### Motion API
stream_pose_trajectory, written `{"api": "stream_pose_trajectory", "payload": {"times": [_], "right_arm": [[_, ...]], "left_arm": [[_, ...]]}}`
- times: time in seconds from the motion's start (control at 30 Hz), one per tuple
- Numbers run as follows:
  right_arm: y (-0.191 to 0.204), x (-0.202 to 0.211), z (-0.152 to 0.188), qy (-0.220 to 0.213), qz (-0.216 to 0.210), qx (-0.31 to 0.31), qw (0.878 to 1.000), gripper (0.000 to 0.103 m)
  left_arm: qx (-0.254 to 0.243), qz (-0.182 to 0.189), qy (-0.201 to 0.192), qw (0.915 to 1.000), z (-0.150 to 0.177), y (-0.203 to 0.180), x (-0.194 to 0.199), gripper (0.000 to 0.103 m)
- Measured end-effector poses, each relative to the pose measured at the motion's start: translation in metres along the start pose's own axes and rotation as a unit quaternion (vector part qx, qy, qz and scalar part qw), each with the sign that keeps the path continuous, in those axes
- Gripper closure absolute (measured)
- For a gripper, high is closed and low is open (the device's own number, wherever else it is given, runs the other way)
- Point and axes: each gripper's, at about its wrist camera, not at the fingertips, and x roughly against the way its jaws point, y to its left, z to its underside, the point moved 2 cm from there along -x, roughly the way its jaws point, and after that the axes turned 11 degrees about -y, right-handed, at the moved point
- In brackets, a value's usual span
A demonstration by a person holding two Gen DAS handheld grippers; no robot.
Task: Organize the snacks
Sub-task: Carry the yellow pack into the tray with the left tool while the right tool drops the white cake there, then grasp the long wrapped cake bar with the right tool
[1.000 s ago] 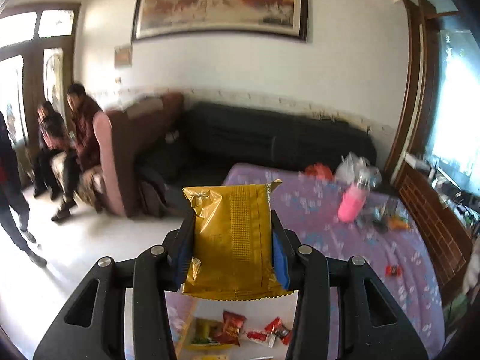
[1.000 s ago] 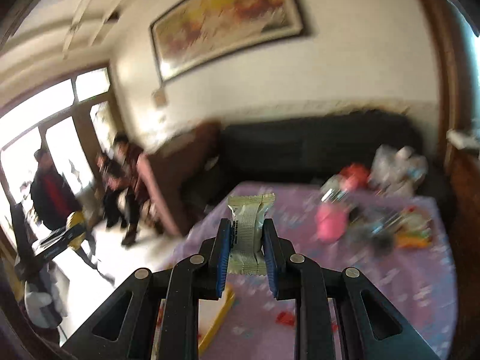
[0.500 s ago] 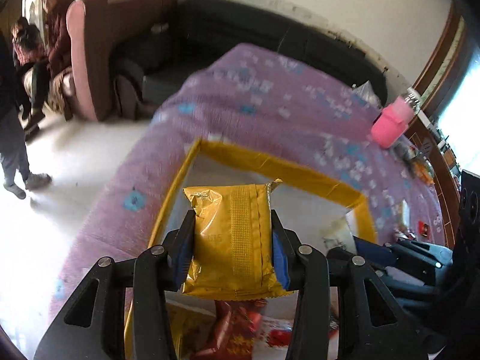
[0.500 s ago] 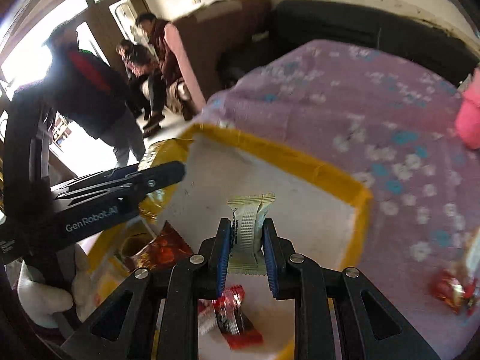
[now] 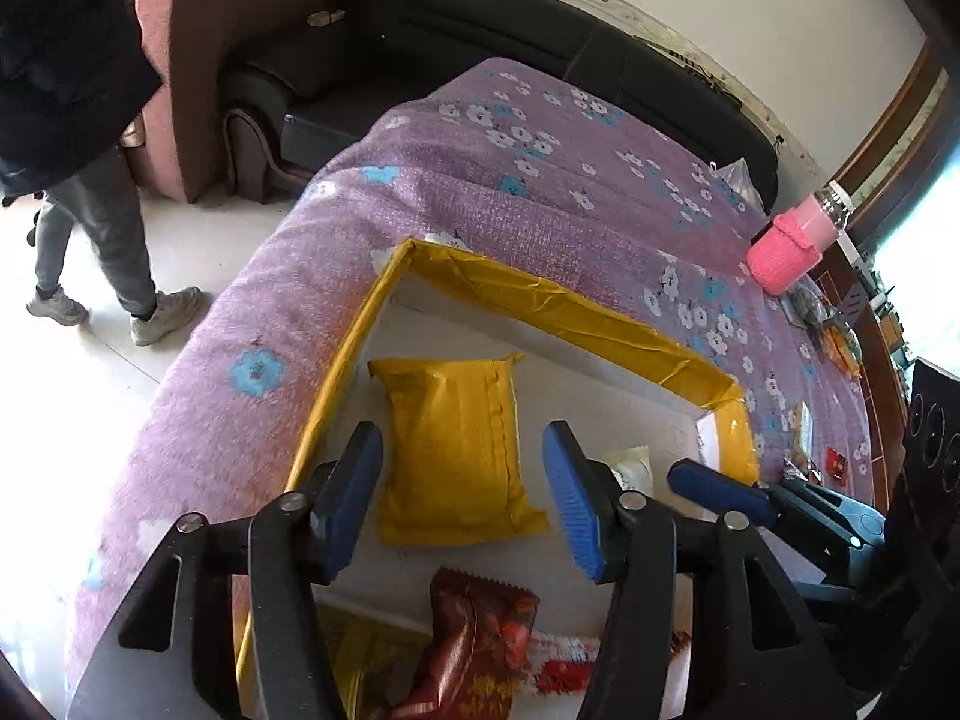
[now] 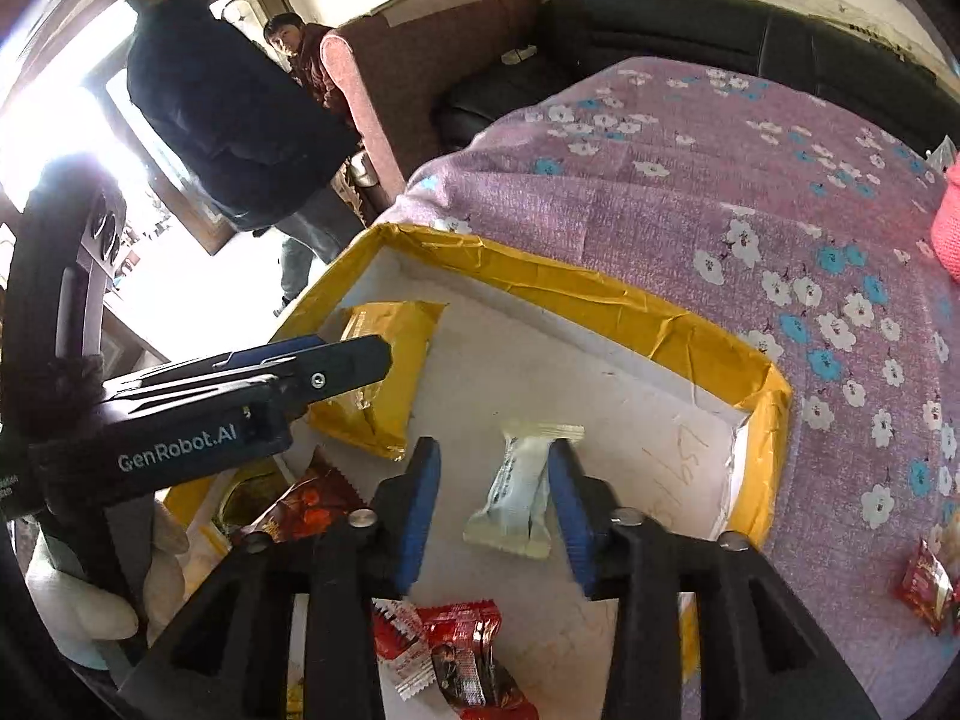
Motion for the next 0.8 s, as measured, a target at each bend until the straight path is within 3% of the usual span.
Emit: {"api": "stream_pose_trajectory", "payload": {"times": [0.17, 0.27, 0.4, 0.6, 0.8], "right_arm": [[-0.006, 0.038, -0.001, -0.032, -0.002, -0.001, 0.999, 0.059], [-0.017, 0.064, 0.005, -0.05, 0.001, -0.008, 0.999, 0.055], [-0.038, 0.104, 0.024, -0.073, 0.015, -0.012, 0.997, 0.053], [-0.082, 0.151, 0.054, -0.097, 0.055, -0.027, 0.993, 0.049], [-0.14, 0.187, 0.073, -0.116, 0.086, -0.074, 0.987, 0.049]], "left_arm": [[-0.017, 0.007, -0.049, 0.9986, 0.0, -0.02, 0.054, 0.046], [-0.018, 0.026, -0.092, 0.9953, 0.008, -0.041, 0.092, 0.03], [-0.006, 0.093, -0.138, 0.9861, 0.035, -0.073, 0.134, 0.022], [0.034, 0.198, -0.088, 0.9757, 0.087, -0.116, 0.139, 0.022], [0.034, 0.21, -0.05, 0.9758, 0.116, -0.149, 0.124, 0.022]]}}
